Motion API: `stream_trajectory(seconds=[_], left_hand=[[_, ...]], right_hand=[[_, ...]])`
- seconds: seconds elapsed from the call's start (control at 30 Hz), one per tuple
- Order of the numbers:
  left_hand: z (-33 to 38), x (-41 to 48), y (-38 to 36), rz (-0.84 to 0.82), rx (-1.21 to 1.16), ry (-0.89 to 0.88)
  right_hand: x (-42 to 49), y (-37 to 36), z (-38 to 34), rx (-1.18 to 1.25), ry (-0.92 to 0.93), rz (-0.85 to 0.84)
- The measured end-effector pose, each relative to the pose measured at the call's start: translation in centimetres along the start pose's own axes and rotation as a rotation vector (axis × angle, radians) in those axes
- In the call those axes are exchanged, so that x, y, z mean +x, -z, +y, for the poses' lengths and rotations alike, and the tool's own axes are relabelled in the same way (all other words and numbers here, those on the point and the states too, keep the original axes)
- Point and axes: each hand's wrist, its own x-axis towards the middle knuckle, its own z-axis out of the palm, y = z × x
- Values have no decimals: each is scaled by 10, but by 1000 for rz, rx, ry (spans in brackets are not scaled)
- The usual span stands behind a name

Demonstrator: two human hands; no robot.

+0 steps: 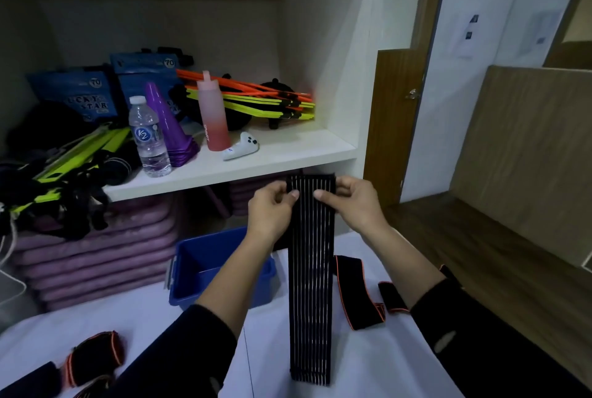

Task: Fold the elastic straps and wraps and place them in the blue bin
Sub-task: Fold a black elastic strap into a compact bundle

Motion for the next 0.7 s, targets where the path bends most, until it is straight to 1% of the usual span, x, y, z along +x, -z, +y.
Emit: stream_trajectory(seconds=[0.07,0.17,0.23,0.33,0.43,0.5,0.6,0.7], left_hand=[[-13,10,-4,7,87,55],[-18,30,-7,30,80,85],[-11,46,-4,42,60,68],[-1,65,0,43,5,26],[-3,67,1,27,-38,1],[-15,55,0,-9,-39,15],[-47,16,-6,-60,18,46],[-91,-33,-9,-135,105,105]], right_hand=[[11,-9,17,-68,-34,25],[31,-16,18,-98,-33,61],[46,-17,7,-78,-16,61],[64,-14,-10,-71,64,73],[62,-9,-11,-78,117,78],[51,-7,0,-73,98,46],[17,-7,37,-71,29,-31],[-29,-11,86,-152,-55,-100]])
